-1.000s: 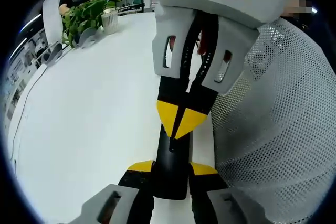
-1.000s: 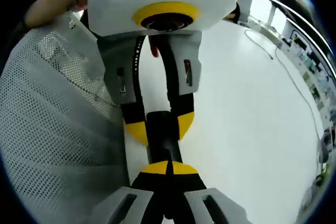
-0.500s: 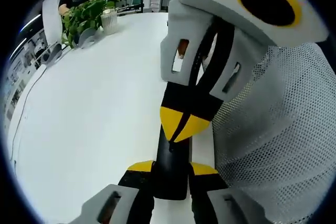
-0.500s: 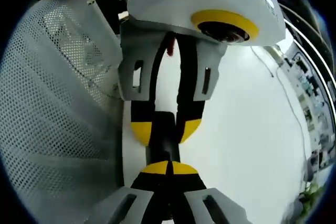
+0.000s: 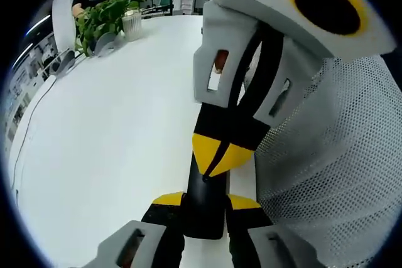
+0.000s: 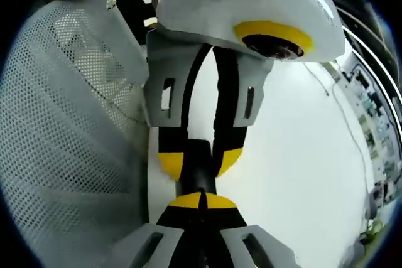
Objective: Press the specified remote control buttons in sequence, fully releasing each button before pressing the next.
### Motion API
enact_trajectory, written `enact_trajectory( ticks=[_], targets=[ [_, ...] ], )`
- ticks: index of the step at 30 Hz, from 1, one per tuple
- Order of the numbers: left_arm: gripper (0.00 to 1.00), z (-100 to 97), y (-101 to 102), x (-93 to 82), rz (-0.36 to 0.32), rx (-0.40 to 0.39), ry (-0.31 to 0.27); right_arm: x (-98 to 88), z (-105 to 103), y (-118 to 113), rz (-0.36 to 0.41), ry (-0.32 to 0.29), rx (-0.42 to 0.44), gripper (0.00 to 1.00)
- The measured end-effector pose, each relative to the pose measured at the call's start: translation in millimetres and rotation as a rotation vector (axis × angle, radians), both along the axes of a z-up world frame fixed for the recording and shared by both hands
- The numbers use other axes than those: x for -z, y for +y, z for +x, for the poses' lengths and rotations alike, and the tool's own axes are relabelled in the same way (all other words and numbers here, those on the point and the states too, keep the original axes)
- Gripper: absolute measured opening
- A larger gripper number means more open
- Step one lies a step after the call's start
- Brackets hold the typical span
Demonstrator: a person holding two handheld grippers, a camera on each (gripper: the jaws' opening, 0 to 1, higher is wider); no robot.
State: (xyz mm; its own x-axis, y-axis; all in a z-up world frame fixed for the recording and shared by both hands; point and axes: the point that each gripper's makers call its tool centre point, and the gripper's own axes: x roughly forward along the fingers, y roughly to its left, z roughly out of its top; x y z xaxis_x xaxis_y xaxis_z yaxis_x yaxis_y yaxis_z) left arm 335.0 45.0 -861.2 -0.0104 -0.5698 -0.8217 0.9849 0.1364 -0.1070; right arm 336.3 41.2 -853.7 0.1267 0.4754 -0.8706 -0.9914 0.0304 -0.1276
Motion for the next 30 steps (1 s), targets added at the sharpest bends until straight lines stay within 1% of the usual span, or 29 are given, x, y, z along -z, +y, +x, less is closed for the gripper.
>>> enact_trajectory(
  ticks=[3, 10, 16, 17, 19, 20, 21, 23, 25, 29, 30],
  targets=[
    [0.25, 0.1, 0.0, 0.1, 0.001, 0.002, -0.001, 0.1, -0.6, -0.2, 0.009, 0.008, 0.008, 0.0],
    [0.25, 0.8, 0.1, 0.0, 0.007, 0.005, -0.006, 0.5, 1.6, 0.6, 0.008, -0.01, 0.019, 0.0],
    [0.25, 1.4, 0.4, 0.1, 0.011, 0.007, -0.012, 0.0, 2.5, 0.7, 0.027, 0.012, 0.044, 0.0],
    [0.25, 1.4, 0.4, 0.2, 0.013, 0.009, -0.013, -0.5, 1.6, 0.3, 0.036, 0.008, 0.019, 0.0],
    [0.25, 1.4, 0.4, 0.3, 0.015, 0.011, -0.014, -0.8, 0.8, 0.1, 0.039, 0.001, 0.005, 0.0],
    [0.25, 1.4, 0.4, 0.2, 0.016, 0.01, -0.013, -1.1, 0.4, 0.2, 0.031, -0.018, -0.026, 0.0],
    [0.25, 1.4, 0.3, 0.2, 0.019, 0.009, -0.011, -1.1, -1.1, -0.4, 0.003, -0.043, -0.067, 0.0],
    [0.25, 1.4, 0.3, 0.4, 0.019, 0.01, -0.013, -0.5, -2.7, 1.2, -0.012, -0.059, -0.085, 0.0],
    [0.25, 1.5, 0.5, 0.6, 0.015, 0.009, -0.013, -0.6, -1.2, 1.4, -0.01, -0.052, -0.084, 0.0],
    [0.25, 1.5, 0.7, 0.5, 0.009, 0.004, -0.017, -1.2, -0.1, 0.5, 0.029, -0.023, -0.079, 0.0],
    [0.25, 1.7, 0.8, 0.4, 0.007, 0.004, -0.018, -1.9, -0.1, 0.8, 0.044, -0.012, -0.067, 0.0]
  ],
)
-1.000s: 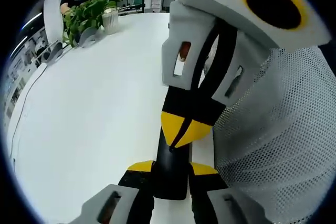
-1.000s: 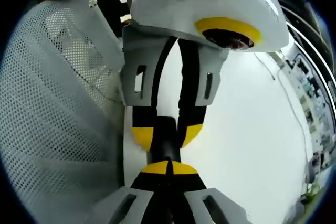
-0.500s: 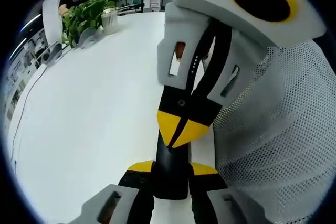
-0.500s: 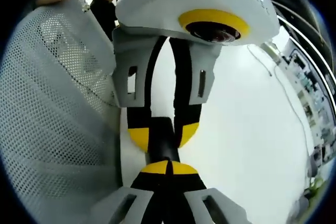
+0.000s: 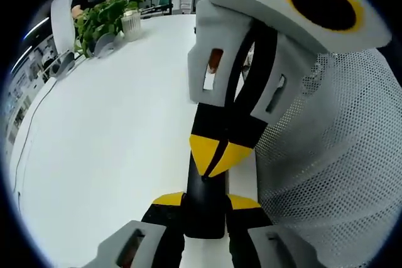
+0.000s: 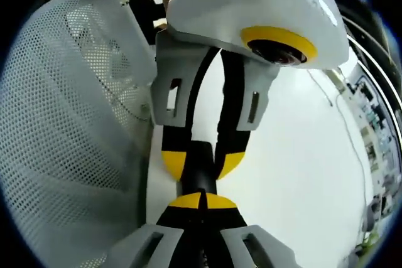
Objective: Press the specified remote control buttons in sequence, fully releasing each button before pressing the next.
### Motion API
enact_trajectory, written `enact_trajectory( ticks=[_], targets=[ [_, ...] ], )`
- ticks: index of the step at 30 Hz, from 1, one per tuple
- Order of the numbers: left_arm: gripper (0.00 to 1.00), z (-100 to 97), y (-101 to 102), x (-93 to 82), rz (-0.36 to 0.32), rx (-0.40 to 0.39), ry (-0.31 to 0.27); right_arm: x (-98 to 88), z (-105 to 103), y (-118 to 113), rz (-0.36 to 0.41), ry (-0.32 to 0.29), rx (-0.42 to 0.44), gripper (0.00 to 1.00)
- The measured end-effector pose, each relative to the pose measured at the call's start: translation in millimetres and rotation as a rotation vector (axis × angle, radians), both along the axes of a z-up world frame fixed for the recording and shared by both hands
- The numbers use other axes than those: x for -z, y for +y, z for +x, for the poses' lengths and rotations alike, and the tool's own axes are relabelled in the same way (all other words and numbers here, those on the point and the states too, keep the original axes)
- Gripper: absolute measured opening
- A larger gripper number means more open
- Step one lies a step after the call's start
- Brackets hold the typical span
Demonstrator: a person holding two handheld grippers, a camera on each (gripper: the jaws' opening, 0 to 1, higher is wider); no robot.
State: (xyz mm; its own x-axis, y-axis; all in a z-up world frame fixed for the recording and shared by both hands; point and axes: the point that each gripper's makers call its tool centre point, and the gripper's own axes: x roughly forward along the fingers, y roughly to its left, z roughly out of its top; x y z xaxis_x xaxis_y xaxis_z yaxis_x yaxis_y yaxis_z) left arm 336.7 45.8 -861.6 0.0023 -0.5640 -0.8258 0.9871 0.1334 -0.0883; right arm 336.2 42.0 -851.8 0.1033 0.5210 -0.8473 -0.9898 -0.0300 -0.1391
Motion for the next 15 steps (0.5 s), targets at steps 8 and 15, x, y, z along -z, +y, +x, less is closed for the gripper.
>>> enact_trajectory(
  ticks=[8, 15],
  targets=[
    [0.25, 0.4, 0.2, 0.2, 0.005, 0.007, -0.008, -0.5, 1.2, 0.2, -0.021, -0.007, -0.016, 0.0],
    [0.25, 0.5, 0.3, 0.0, 0.006, 0.007, -0.01, -0.9, -1.8, 3.3, 0.014, 0.033, -0.004, 0.0]
  ],
)
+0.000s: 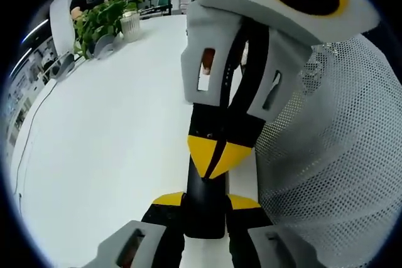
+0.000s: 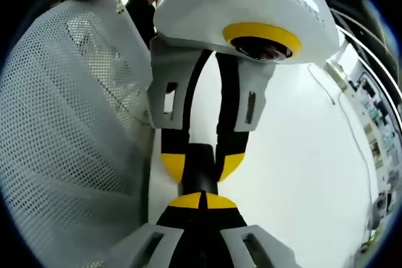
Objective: Press the specified remote control buttons in sequence, fully releasing each button before pressing the next.
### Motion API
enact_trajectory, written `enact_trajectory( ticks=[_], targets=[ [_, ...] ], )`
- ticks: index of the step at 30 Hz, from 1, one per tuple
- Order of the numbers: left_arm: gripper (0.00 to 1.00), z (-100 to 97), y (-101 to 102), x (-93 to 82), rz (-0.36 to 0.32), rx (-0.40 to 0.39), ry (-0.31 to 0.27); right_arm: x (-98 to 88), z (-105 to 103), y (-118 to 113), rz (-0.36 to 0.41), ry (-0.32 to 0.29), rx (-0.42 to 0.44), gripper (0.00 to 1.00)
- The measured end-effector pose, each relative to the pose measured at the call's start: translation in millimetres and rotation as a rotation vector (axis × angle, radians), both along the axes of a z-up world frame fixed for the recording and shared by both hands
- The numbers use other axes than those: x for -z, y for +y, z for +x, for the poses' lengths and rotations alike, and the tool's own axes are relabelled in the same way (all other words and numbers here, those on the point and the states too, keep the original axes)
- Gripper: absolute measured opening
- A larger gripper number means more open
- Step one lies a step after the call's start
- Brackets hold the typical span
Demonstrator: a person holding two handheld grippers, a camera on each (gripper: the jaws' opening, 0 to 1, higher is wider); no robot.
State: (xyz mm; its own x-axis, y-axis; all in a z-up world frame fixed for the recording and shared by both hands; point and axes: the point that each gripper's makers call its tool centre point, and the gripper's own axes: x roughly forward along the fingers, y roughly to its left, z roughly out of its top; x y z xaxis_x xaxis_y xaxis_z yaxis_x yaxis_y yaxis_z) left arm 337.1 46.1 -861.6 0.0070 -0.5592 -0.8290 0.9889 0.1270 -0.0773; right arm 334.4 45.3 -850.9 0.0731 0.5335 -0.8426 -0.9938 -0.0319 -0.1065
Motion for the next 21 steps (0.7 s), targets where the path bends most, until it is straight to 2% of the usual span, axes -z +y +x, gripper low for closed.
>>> enact_trajectory(
  ticks=[11, 21],
  targets=[
    [0.25, -0.6, -0.5, 0.6, 0.004, 0.003, -0.003, 1.1, -0.8, 0.3, 0.028, 0.036, 0.03, 0.0],
    [0.25, -1.2, -0.6, 1.0, 0.006, 0.011, -0.02, 2.3, -0.1, 2.6, 0.011, -0.01, 0.015, 0.0]
  ],
)
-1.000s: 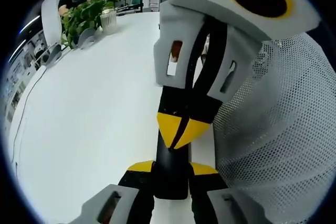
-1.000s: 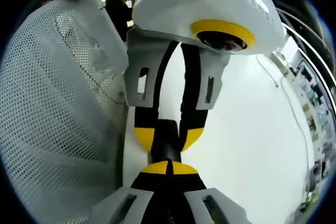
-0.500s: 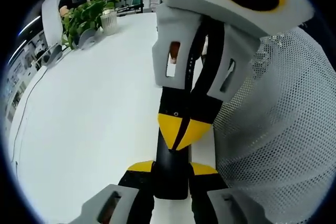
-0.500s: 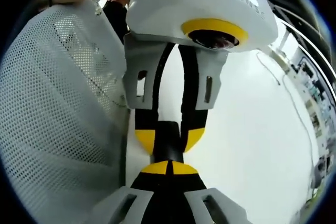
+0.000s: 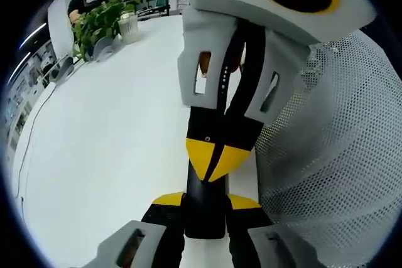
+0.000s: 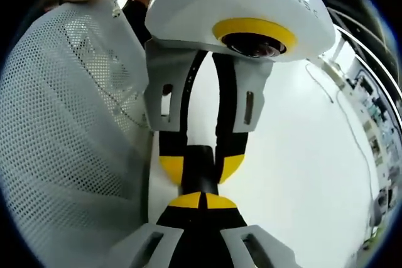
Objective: Press the specified remote control buttons in sequence, fully releasing each button before pressing the next.
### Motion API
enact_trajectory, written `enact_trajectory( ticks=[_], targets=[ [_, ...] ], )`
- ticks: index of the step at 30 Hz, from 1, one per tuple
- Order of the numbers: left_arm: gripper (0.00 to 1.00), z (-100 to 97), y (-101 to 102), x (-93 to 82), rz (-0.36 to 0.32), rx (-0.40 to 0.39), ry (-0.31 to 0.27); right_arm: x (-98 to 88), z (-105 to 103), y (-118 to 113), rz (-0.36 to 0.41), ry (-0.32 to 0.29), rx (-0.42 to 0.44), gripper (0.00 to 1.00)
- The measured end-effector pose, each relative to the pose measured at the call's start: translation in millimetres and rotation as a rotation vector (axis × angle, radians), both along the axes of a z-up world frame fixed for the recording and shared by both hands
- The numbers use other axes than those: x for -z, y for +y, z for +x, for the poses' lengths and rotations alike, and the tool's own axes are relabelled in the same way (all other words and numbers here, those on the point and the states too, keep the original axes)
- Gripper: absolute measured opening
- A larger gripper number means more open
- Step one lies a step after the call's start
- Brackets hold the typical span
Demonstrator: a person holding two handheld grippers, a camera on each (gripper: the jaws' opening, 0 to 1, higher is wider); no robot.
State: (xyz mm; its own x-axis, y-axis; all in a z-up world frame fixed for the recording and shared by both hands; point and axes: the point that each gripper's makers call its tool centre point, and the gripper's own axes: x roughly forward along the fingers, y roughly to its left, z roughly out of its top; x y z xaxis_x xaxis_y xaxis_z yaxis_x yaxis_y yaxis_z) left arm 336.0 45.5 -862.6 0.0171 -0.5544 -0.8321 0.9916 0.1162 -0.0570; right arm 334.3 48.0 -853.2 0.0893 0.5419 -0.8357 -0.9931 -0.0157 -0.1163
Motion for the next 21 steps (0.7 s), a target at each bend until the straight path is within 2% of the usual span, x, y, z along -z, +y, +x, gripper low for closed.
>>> enact_trajectory(
  ticks=[3, 5, 8, 14, 17, 19, 21],
  targets=[
    [0.25, 0.3, 0.0, -0.1, 0.001, -0.002, -0.003, 0.1, 1.5, 1.0, 0.001, -0.007, 0.004, 0.0],
    [0.25, 0.5, 0.1, 0.0, 0.0, -0.004, -0.004, -0.5, 2.2, 0.5, 0.014, 0.013, 0.017, 0.0],
    [0.25, 0.6, 0.1, 0.2, -0.001, -0.005, -0.005, -1.3, 2.5, 0.4, 0.049, 0.09, 0.061, 0.0],
    [0.25, 0.5, 0.2, 0.1, -0.003, -0.009, -0.002, -1.5, 1.2, -0.1, 0.047, 0.096, 0.056, 0.0],
    [0.25, 0.3, 0.2, -0.4, -0.004, -0.008, -0.002, -2.9, -2.4, -0.8, 0.05, 0.121, 0.051, 0.01],
    [0.25, 0.2, 0.2, -0.4, -0.003, -0.007, -0.003, -2.4, -2.8, -3.7, 0.038, 0.107, 0.029, 0.02],
    [0.25, 0.1, 0.2, -0.4, -0.003, -0.007, -0.004, -2.6, -4.5, -5.4, 0.04, 0.128, 0.039, 0.04]
  ],
)
